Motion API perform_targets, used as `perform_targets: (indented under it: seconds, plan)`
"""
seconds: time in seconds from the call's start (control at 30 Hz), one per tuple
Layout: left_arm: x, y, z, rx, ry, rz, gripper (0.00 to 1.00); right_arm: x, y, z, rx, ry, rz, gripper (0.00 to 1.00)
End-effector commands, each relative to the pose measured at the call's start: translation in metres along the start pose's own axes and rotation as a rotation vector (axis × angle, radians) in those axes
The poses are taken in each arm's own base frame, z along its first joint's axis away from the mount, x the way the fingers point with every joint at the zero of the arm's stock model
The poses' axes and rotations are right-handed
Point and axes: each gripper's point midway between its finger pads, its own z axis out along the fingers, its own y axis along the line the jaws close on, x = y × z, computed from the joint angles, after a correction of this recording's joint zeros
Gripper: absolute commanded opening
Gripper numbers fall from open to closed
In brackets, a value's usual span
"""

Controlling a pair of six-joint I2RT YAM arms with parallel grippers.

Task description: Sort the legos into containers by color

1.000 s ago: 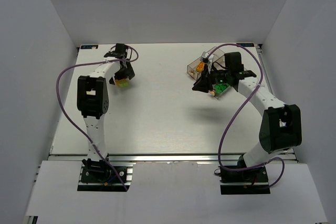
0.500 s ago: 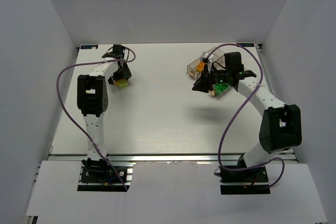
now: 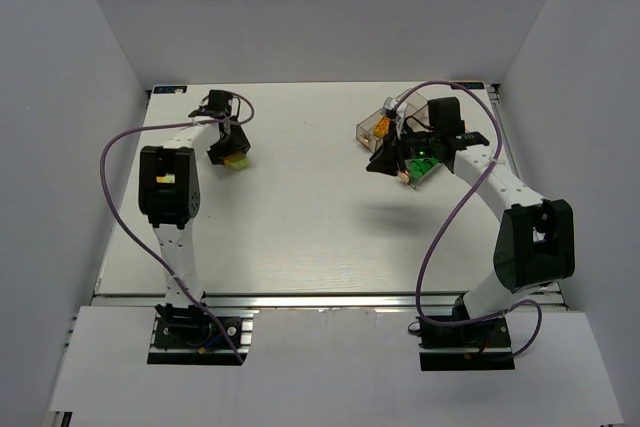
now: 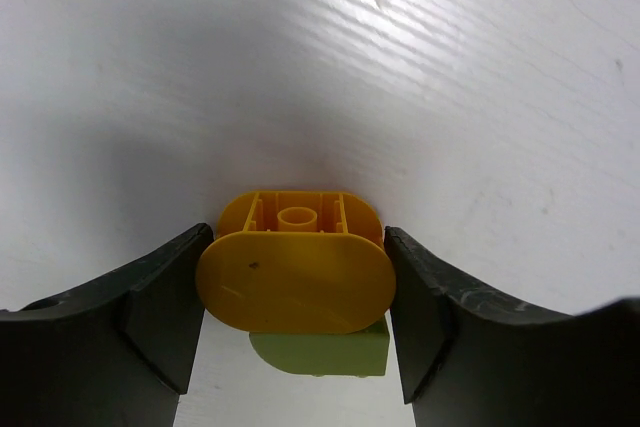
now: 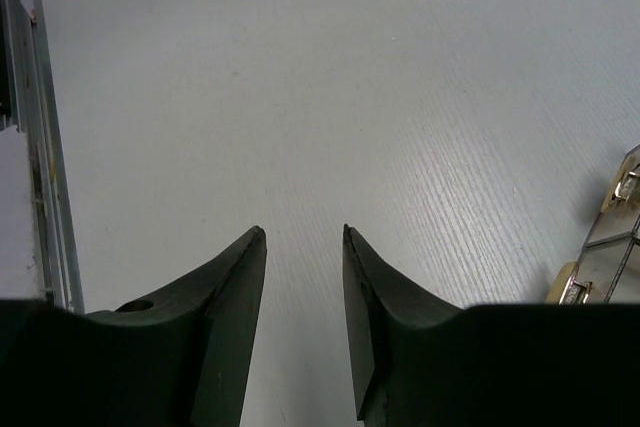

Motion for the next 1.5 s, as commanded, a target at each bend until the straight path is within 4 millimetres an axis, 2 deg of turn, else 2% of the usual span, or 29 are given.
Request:
perform_targets:
  seconds: [0.0,0.03,0.07,0.1,0.13,0.17,0.2,0.23,0.27,0.3,0.37,0.4,0.43,0.47,0.5,0.57,0.6,0.67,0.73,0.9,0.97,1.17,1.27,1.33,1.47]
  plan:
    - [-0.017,-0.025,-0.048,0.161,-0.061,-0.063,0.27,-0.013,0.006,-0.003,-0.015,-0.005,-0.045,0.43]
    - [-0.014,-0.03,-0.055,0.203,-0.052,-0.087,0.26,-0.012,0.008,-0.003,-0.024,-0.002,-0.036,0.45]
    - [-0.025,-0.036,-0.075,0.251,-0.102,-0.102,0.24,-0.012,0.012,-0.001,-0.039,-0.004,-0.029,0.47]
    - [-0.024,-0.037,-0.083,0.27,-0.115,-0.115,0.24,-0.011,0.014,0.0,-0.046,-0.002,-0.012,0.47]
    - [-0.01,-0.042,-0.086,0.324,-0.083,-0.143,0.24,-0.011,0.016,0.001,-0.051,0.002,-0.004,0.49]
    - [-0.014,-0.044,-0.109,0.371,-0.119,-0.163,0.23,-0.01,0.02,0.005,-0.063,0.009,-0.003,0.49]
    - [-0.011,-0.046,-0.118,0.405,-0.127,-0.183,0.22,-0.009,0.023,0.008,-0.067,0.015,-0.003,0.49]
    - [0.013,-0.041,-0.114,0.412,-0.082,-0.231,0.22,-0.008,0.026,0.01,-0.07,0.023,-0.003,0.5]
    - [0.011,-0.048,-0.125,0.48,-0.106,-0.252,0.22,-0.008,0.031,0.016,-0.071,0.035,-0.016,0.51]
    - [0.011,-0.052,-0.145,0.528,-0.131,-0.272,0.22,-0.007,0.033,0.019,-0.073,0.042,-0.015,0.52]
    - [0.028,-0.052,-0.152,0.567,-0.116,-0.326,0.21,-0.01,0.04,0.028,-0.062,0.054,-0.005,0.54]
    - [0.034,-0.058,-0.16,0.594,-0.114,-0.333,0.21,-0.011,0.04,0.032,-0.047,0.057,0.007,0.54]
    - [0.031,-0.064,-0.178,0.645,-0.14,-0.368,0.21,-0.01,0.041,0.036,-0.026,0.063,0.035,0.51]
    - [0.045,-0.064,-0.178,0.65,-0.12,-0.379,0.21,-0.011,0.045,0.043,-0.003,0.074,0.098,0.5]
    - [0.052,-0.072,-0.186,0.672,-0.119,-0.378,0.21,-0.015,0.046,0.046,0.001,0.063,0.108,0.49]
    - [0.059,-0.079,-0.202,0.711,-0.119,-0.408,0.21,-0.018,0.055,0.054,0.02,0.063,0.176,0.48]
    - [0.073,-0.087,-0.205,0.722,-0.096,-0.398,0.21,-0.022,0.056,0.057,0.035,0.056,0.194,0.48]
    - [0.081,-0.095,-0.215,0.75,-0.093,-0.428,0.21,-0.027,0.055,0.065,0.099,0.049,0.22,0.48]
    - [0.099,-0.105,-0.218,0.762,-0.057,-0.448,0.21,-0.033,0.058,0.069,0.123,0.038,0.282,0.48]
    - [0.121,-0.119,-0.228,0.83,-0.029,-0.496,0.2,-0.044,0.071,0.072,0.083,-0.001,0.341,0.54]
    - [0.124,-0.122,-0.23,0.84,-0.029,-0.518,0.2,-0.048,0.078,0.073,0.047,-0.014,0.373,0.58]
    - [0.133,-0.128,-0.229,0.836,-0.024,-0.517,0.19,-0.049,0.109,0.079,-0.057,-0.008,0.397,0.59]
    - [0.134,-0.13,-0.228,0.837,-0.022,-0.519,0.19,-0.043,0.121,0.083,-0.077,0.012,0.425,0.6]
    - [0.135,-0.132,-0.228,0.838,-0.02,-0.517,0.19,-0.038,0.124,0.085,-0.082,0.022,0.459,0.64]
    - [0.136,-0.136,-0.228,0.843,-0.016,-0.513,0.19,-0.038,0.124,0.09,-0.068,0.017,0.493,0.64]
